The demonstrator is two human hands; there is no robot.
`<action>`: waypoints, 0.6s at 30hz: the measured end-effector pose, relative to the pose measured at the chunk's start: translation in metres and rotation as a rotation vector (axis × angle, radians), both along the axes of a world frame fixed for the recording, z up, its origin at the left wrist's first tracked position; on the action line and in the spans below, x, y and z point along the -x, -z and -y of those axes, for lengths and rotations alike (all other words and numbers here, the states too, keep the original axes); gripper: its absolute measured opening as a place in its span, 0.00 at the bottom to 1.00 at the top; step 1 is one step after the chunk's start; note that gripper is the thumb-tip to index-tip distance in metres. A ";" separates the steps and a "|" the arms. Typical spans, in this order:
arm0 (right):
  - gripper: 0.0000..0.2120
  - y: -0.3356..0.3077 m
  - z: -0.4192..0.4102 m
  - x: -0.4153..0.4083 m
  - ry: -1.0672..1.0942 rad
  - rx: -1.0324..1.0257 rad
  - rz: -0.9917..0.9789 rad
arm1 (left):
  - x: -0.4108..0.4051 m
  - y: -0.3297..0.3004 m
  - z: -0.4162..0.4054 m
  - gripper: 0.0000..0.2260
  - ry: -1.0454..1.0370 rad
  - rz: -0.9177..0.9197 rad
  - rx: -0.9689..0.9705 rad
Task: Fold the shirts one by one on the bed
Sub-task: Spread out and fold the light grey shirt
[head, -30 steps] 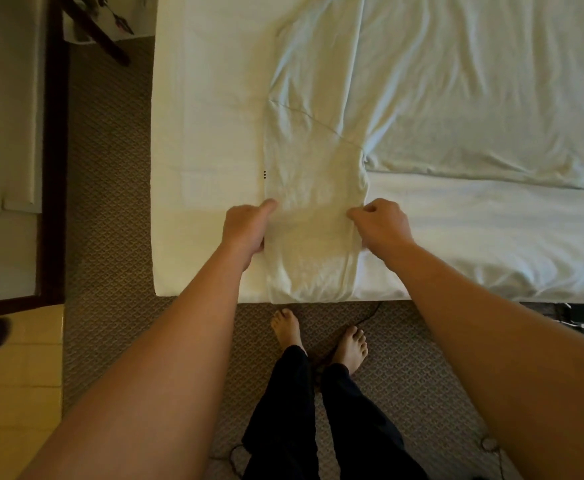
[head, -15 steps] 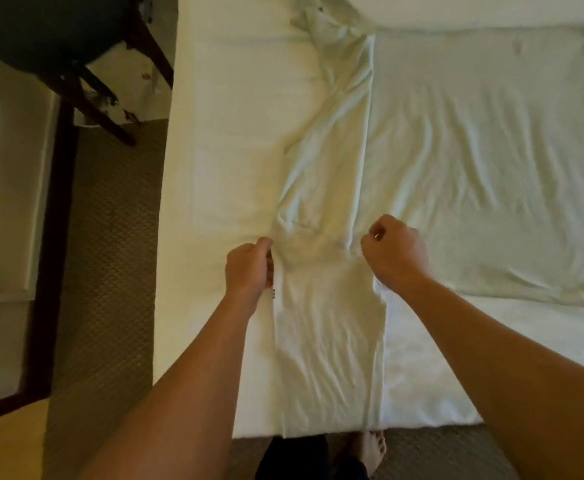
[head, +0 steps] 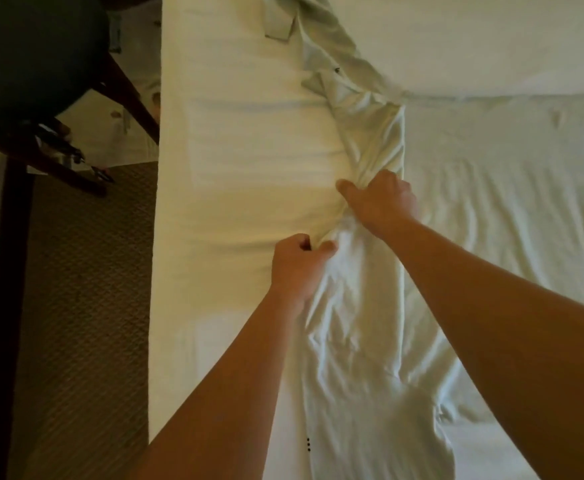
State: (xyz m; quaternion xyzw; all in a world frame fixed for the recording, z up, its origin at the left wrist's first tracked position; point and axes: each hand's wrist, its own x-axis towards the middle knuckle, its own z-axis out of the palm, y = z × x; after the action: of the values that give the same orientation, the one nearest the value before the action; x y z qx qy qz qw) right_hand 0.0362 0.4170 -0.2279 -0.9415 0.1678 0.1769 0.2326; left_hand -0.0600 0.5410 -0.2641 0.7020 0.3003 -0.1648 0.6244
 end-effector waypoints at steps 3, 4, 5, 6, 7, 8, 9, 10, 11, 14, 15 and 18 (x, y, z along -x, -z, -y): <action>0.25 0.003 -0.011 -0.008 -0.043 0.071 -0.099 | 0.007 0.005 -0.007 0.19 0.005 0.052 -0.023; 0.22 0.000 -0.016 -0.011 -0.042 0.066 -0.107 | 0.010 0.005 -0.012 0.19 -0.038 0.065 0.005; 0.20 -0.003 -0.021 -0.012 -0.031 0.052 -0.096 | 0.015 0.004 -0.016 0.20 -0.096 0.065 0.048; 0.18 -0.007 -0.028 -0.013 -0.027 0.038 -0.068 | 0.020 0.002 -0.021 0.20 -0.156 0.066 0.089; 0.16 -0.012 -0.039 -0.011 -0.039 0.013 -0.026 | 0.026 -0.001 -0.025 0.19 -0.210 0.064 0.119; 0.12 -0.016 -0.051 -0.007 -0.078 -0.029 0.017 | 0.034 -0.005 -0.030 0.18 -0.268 0.059 0.134; 0.08 -0.019 -0.062 -0.001 -0.148 -0.081 0.030 | 0.042 -0.010 -0.034 0.17 -0.331 0.046 0.137; 0.07 -0.021 -0.074 0.004 -0.246 -0.135 0.000 | 0.051 -0.015 -0.039 0.18 -0.389 0.027 0.135; 0.09 -0.022 -0.085 0.008 -0.349 -0.191 -0.079 | 0.060 -0.018 -0.043 0.20 -0.428 0.012 0.129; 0.12 -0.016 -0.098 0.010 -0.500 -0.280 -0.289 | 0.082 -0.019 -0.049 0.18 -0.440 -0.031 0.099; 0.12 -0.013 -0.098 0.006 -0.477 -0.275 -0.255 | 0.086 -0.016 -0.050 0.17 -0.427 -0.054 0.107; 0.08 -0.005 -0.096 -0.012 -0.341 -0.188 0.000 | 0.084 -0.011 -0.051 0.18 -0.367 -0.133 0.148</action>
State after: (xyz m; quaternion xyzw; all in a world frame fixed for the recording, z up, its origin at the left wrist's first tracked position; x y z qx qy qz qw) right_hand 0.0482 0.5129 -0.2229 -0.9305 -0.0112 0.2284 0.2862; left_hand -0.1435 0.5923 -0.2527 0.5754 0.4509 -0.1158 0.6725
